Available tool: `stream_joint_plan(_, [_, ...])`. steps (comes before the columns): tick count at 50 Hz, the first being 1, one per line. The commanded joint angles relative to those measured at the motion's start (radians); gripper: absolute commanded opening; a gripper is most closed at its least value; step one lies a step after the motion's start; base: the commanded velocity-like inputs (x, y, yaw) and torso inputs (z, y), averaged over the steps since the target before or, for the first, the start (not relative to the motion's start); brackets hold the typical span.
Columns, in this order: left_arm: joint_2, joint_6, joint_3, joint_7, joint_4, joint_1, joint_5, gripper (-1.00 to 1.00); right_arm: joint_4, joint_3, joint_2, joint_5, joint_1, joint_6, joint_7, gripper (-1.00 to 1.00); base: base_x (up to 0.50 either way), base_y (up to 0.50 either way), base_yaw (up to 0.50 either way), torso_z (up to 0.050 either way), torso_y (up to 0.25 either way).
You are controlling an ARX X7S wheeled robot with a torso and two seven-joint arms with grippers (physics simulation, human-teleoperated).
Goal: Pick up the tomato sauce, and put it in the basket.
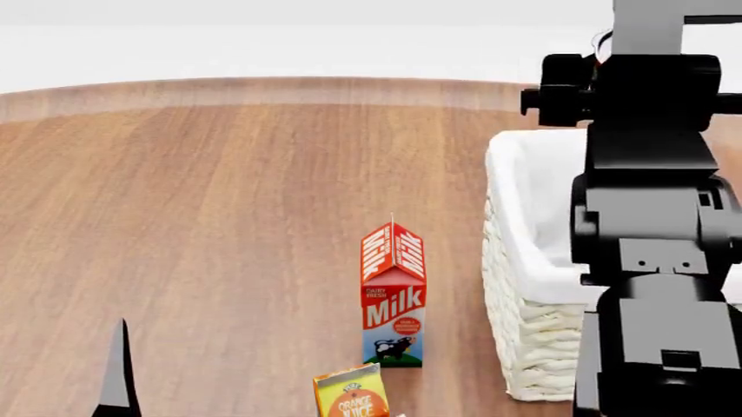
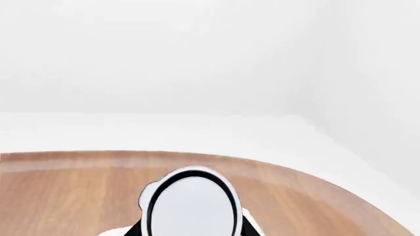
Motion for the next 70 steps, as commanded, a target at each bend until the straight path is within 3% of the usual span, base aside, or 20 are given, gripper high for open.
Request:
stream_joint_plan(1, [-0.003,0.005,0.007,-0.004,-0.006,0.000,0.001,1.00,0.007,-0.007,-0.001,-0.018,-0.043,0.053,-0.001,-1.00,0.00,0.00,0.00,0.000,0.000])
stream_joint_plan(66, [-0.017,0.017,0.039,-0.023,-0.031,-0.008,-0.012,1.00,0.006,0.112,0.010,-0.017,-0.205,0.039,-0.001,-1.00,0.00,0.00,0.00,0.000,0.000])
stream_joint_plan(67, [-0.017,0.018,0.040,-0.023,-0.031,-0.009,-0.013,1.00,0.006,0.114,0.011,-0.016,-0.206,0.038,0.002,1.00,0.00,0.00,0.00,0.000,0.000])
stream_joint_plan(70, [-0.018,0.020,0.041,-0.024,-0.036,-0.008,-0.013,1.00,0.006,0.115,0.011,-0.017,-0.209,0.035,0.005,1.00,0.00,0.00,0.00,0.000,0.000])
